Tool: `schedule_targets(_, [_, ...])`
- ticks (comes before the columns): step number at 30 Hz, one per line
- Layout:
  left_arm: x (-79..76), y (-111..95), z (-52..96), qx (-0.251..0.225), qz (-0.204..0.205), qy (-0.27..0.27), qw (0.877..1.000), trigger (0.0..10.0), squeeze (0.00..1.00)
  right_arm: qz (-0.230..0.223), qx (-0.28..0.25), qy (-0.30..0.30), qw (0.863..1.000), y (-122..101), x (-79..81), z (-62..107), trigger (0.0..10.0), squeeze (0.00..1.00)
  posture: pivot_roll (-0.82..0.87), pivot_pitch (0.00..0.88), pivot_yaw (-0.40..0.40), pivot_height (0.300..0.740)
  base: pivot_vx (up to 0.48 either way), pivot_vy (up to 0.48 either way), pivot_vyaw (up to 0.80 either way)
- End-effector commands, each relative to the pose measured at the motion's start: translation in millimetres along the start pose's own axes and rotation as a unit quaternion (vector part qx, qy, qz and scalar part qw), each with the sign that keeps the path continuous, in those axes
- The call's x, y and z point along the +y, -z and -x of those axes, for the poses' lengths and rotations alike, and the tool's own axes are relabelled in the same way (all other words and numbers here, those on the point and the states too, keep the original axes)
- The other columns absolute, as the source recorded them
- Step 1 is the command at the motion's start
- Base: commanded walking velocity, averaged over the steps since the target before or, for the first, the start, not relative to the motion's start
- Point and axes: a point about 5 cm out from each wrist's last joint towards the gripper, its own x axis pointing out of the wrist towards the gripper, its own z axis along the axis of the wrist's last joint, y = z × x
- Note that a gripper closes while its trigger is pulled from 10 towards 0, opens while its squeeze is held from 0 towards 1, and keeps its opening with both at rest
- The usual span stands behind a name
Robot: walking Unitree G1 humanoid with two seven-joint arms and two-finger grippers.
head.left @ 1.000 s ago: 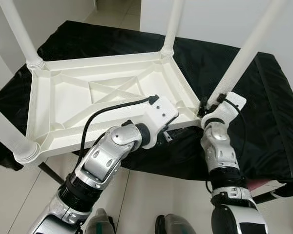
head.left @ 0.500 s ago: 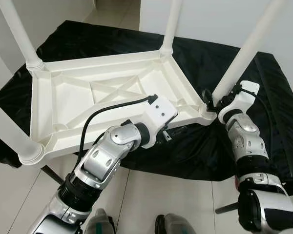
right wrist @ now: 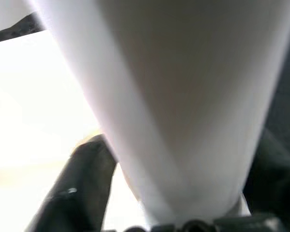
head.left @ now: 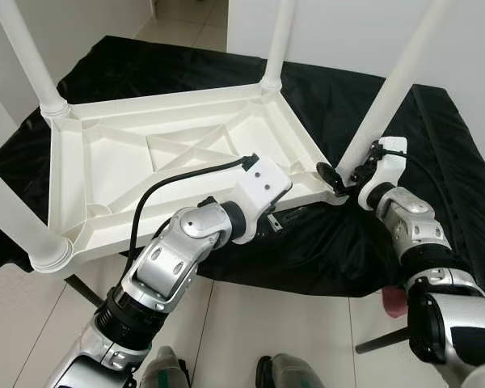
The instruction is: Building children table
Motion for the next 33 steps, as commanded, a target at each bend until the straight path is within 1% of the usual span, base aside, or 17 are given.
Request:
schedule_targets(1, [0.8,-3.6,0.2,-0.004,-0.006,0.000,1.000,10.0,0.00,0.006,0.002,-0.016,1.000,-0.1,2.0,-1.5,0.0,0.00,-0.02,0.000,-0.053,0.740,0.000,0.000,0.00])
schedule_targets(9, [0.4,-3.9,0.5,-0.004,-0.006,0.001,1.000,10.0,0.00,-0.004,0.000,-0.026,1.000,3.2,0.7,0.0,0.0,0.00,-0.02,0.000,-0.051,0.740,0.000,0.000,0.00])
schedule_targets(14, [-3.3,-3.2,0.3,-0.004,-0.004,0.006,1.000,10.0,0.00,-0.016,-0.005,-0.015,1.000,8.8,-1.5,3.5,0.0,0.00,-0.03,0.000,-0.052,0.740,0.000,0.000,0.00])
schedule_targets(16, [-5.6,-2.5,0.3,-0.003,-0.002,0.010,1.000,10.0,0.00,-0.019,-0.011,0.029,0.999,12.0,-3.8,5.9,0.0,0.00,-0.03,0.003,-0.051,0.740,0.000,0.000,0.00])
schedule_targets(17, [-5.6,-2.5,0.3,-0.003,-0.002,0.010,1.000,10.0,0.00,-0.019,-0.011,0.029,0.999,12.0,-3.8,5.9,0.0,0.00,-0.03,0.003,-0.051,0.740,0.000,0.000,0.00])
schedule_targets(18, [-6.7,-1.9,0.3,-0.002,-0.002,0.012,1.000,10.0,0.00,-0.023,-0.017,0.056,0.998,12.9,-4.0,6.9,0.0,0.00,-0.03,0.004,-0.048,0.740,0.000,0.000,0.00])
schedule_targets(19, [-7.8,-1.5,0.1,-0.001,-0.001,0.014,1.000,10.0,0.00,-0.040,-0.020,0.095,0.994,14.5,-4.6,7.9,0.0,0.00,-0.04,0.004,-0.046,0.740,0.000,0.000,0.00])
schedule_targets(21, [-7.8,-1.5,0.1,-0.001,-0.001,0.014,1.000,10.0,0.00,-0.040,-0.020,0.095,0.994,14.5,-4.6,7.9,0.0,0.00,-0.04,0.004,-0.046,0.740,0.000,0.000,0.00])
schedule_targets(22, [-8.6,-1.2,-0.2,-0.001,-0.001,0.017,1.000,10.0,0.00,-0.055,-0.023,0.121,0.991,15.9,-4.1,8.6,0.0,0.00,-0.04,0.005,-0.046,0.740,0.000,0.000,0.00])
schedule_targets(25, [-8.6,-1.2,-0.2,-0.001,-0.001,0.017,1.000,10.0,0.00,-0.055,-0.023,0.121,0.991,15.9,-4.1,8.6,0.0,0.00,-0.04,0.005,-0.046,0.740,0.000,0.000,0.00])
schedule_targets(26, [-9.2,-1.2,-0.3,-0.001,-0.001,0.018,1.000,10.0,0.00,-0.063,-0.026,0.145,0.987,16.9,-3.1,9.6,0.0,0.00,-0.04,0.005,-0.043,0.740,0.000,0.000,0.00])
schedule_targets(27, [-9.2,-1.2,-0.3,-0.001,-0.001,0.018,1.000,10.0,0.00,-0.063,-0.026,0.145,0.987,16.9,-3.1,9.6,0.0,0.00,-0.04,0.005,-0.043,0.740,0.000,0.000,0.00])
schedule_targets(28, [-9.6,-1.3,-0.7,-0.001,-0.001,0.020,1.000,10.0,0.00,-0.065,-0.030,0.174,0.982,17.9,-1.1,11.1,0.0,0.00,-0.05,0.005,-0.043,0.740,0.000,0.000,0.00])
schedule_targets(30, [-10.7,-1.3,-2.2,-0.001,-0.001,0.023,1.000,10.0,0.00,-0.053,-0.029,0.272,0.960,21.9,7.1,17.0,0.0,0.00,-0.06,0.006,-0.047,0.740,0.000,0.000,0.00])
schedule_targets(31, [-11.0,-1.4,-2.7,-0.002,0.000,0.024,1.000,10.0,0.00,-0.055,-0.028,0.306,0.950,24.1,11.9,19.3,0.0,0.00,-0.06,0.006,-0.047,0.740,0.000,0.000,0.00])
schedule_targets(32, [-11.0,-1.4,-2.7,-0.002,0.000,0.024,1.000,10.0,0.00,-0.055,-0.028,0.306,0.950,24.1,11.9,19.3,0.0,0.00,-0.06,0.006,-0.047,0.740,0.000,0.000,0.00])
schedule_targets(33, [-11.2,-1.5,-3.2,-0.002,0.000,0.025,1.000,10.0,0.00,-0.062,-0.027,0.319,0.946,25.9,16.4,19.7,0.0,0.00,-0.06,0.008,-0.051,0.740,0.000,0.000,0.00])
